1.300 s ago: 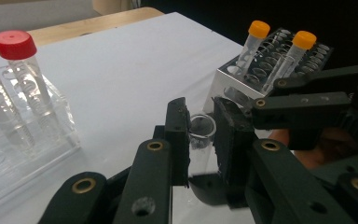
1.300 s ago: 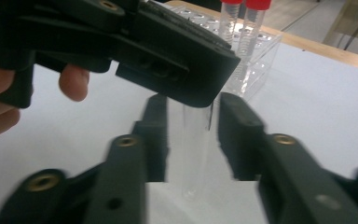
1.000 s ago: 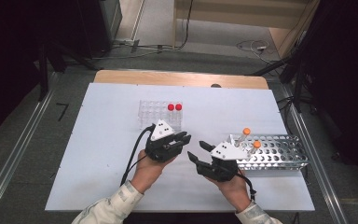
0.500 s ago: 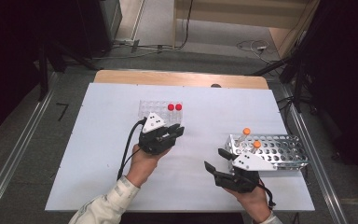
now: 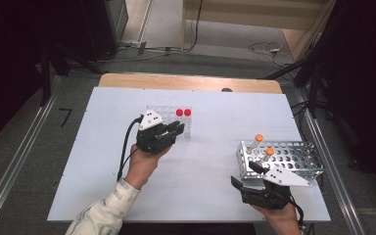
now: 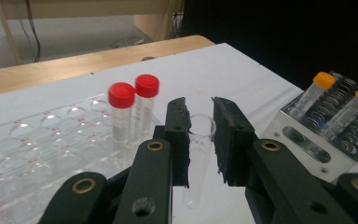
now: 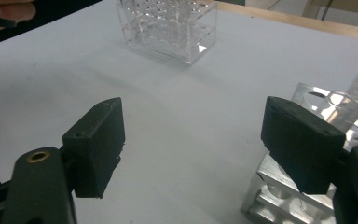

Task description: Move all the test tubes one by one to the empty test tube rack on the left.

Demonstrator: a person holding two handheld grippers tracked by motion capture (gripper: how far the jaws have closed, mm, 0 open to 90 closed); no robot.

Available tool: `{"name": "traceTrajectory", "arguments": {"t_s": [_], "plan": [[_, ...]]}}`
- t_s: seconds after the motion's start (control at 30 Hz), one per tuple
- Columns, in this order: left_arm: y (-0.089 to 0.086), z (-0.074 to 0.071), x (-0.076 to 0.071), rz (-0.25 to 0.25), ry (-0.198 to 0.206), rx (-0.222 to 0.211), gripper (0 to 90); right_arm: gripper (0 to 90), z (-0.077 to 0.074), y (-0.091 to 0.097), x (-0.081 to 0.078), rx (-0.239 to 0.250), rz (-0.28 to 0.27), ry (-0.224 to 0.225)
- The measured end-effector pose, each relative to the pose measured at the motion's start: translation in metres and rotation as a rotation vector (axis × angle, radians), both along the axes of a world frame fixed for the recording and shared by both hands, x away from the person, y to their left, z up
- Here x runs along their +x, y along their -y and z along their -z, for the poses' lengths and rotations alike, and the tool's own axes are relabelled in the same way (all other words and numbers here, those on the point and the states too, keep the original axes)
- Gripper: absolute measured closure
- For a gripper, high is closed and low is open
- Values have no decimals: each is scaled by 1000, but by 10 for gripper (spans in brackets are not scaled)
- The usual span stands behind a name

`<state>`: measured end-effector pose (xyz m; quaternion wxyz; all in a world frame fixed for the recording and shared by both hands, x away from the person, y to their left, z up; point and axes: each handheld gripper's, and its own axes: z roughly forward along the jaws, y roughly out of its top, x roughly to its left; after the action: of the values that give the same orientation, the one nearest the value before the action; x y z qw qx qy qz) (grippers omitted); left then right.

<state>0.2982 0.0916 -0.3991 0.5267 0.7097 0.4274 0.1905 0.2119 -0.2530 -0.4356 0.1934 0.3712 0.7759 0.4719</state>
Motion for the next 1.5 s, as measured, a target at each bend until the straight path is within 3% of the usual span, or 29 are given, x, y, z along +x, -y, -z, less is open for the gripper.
{"name": "traceTrajectory", "arguments": {"t_s": [0.3,0.9,1.5], "plan": [[-9,-6,12,-48,1,8,769,196,2,11,-3,2,40,-3],[-19,-23,39,-122,19,16,769,197,1,14,-3,15,55,-3],[-8,-14,57,-166,56,103,768,198,1,16,-2,17,60,-4]]}}
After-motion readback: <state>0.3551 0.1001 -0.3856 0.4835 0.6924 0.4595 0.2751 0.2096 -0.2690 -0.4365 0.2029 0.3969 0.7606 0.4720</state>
